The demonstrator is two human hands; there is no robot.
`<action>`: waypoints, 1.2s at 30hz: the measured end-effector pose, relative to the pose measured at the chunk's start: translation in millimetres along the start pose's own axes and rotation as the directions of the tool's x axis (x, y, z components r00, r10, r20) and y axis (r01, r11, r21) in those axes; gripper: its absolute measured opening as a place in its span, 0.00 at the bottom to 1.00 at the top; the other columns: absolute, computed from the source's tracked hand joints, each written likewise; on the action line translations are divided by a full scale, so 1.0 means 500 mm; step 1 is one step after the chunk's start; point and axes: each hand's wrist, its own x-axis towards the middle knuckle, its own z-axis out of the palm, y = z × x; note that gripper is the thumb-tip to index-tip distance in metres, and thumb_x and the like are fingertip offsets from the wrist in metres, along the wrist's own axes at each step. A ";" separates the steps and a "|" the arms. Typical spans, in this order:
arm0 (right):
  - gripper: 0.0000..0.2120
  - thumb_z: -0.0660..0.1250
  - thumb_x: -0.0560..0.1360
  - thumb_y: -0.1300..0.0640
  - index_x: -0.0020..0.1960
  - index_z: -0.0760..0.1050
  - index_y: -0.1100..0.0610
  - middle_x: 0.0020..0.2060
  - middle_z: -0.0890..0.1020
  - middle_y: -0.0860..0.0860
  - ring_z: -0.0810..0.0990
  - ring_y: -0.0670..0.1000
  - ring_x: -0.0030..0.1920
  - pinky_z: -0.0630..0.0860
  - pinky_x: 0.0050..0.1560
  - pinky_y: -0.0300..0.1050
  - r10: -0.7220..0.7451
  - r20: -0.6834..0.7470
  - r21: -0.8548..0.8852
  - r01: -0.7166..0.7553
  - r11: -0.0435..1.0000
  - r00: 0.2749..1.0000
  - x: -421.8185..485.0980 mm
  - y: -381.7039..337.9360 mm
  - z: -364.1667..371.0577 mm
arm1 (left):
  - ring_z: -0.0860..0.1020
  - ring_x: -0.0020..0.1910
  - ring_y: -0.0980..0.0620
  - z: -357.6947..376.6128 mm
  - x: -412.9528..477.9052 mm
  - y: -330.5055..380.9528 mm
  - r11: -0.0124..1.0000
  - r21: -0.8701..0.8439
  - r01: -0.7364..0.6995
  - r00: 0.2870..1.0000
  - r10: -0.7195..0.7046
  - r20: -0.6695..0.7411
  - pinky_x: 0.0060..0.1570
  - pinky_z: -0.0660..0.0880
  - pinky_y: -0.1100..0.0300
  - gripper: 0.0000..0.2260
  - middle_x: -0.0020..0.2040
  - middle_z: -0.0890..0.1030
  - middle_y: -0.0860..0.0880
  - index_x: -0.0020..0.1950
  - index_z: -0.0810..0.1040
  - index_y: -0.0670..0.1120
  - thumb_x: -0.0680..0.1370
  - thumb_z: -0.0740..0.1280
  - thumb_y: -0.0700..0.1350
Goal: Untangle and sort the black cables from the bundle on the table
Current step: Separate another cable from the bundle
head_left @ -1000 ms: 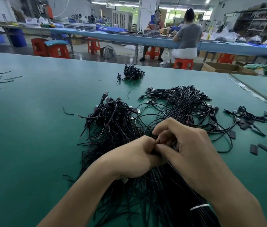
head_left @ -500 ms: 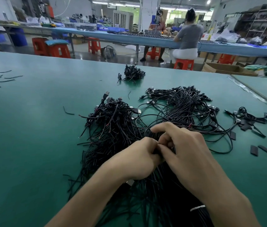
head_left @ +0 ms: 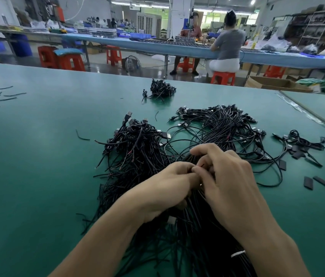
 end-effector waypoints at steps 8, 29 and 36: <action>0.12 0.67 0.77 0.65 0.49 0.71 0.49 0.38 0.76 0.41 0.77 0.47 0.40 0.70 0.39 0.30 0.063 -0.312 0.246 0.017 0.969 0.948 0.003 -0.033 0.015 | 0.68 0.32 0.54 0.009 0.005 0.029 0.823 -0.549 -0.148 0.986 0.077 -0.150 0.30 0.65 0.62 0.09 0.34 0.71 0.49 0.44 0.74 0.46 0.83 0.58 0.43; 0.15 0.66 0.77 0.69 0.38 0.69 0.53 0.29 0.76 0.47 0.74 0.42 0.29 0.72 0.29 0.33 0.543 0.132 0.958 -0.248 0.146 0.829 0.015 -0.011 0.024 | 0.73 0.36 0.42 -0.010 0.010 0.000 0.857 0.136 -0.497 0.819 0.515 -0.254 0.38 0.74 0.45 0.12 0.37 0.76 0.42 0.45 0.77 0.50 0.78 0.63 0.58; 0.18 0.67 0.76 0.70 0.36 0.69 0.51 0.30 0.77 0.44 0.72 0.41 0.29 0.71 0.32 0.32 0.514 0.001 0.908 -0.215 0.359 0.858 0.020 -0.001 0.019 | 0.79 0.38 0.59 -0.029 0.021 -0.021 0.882 0.182 -0.434 0.829 0.471 -0.303 0.38 0.74 0.66 0.14 0.45 0.84 0.56 0.52 0.76 0.56 0.75 0.74 0.40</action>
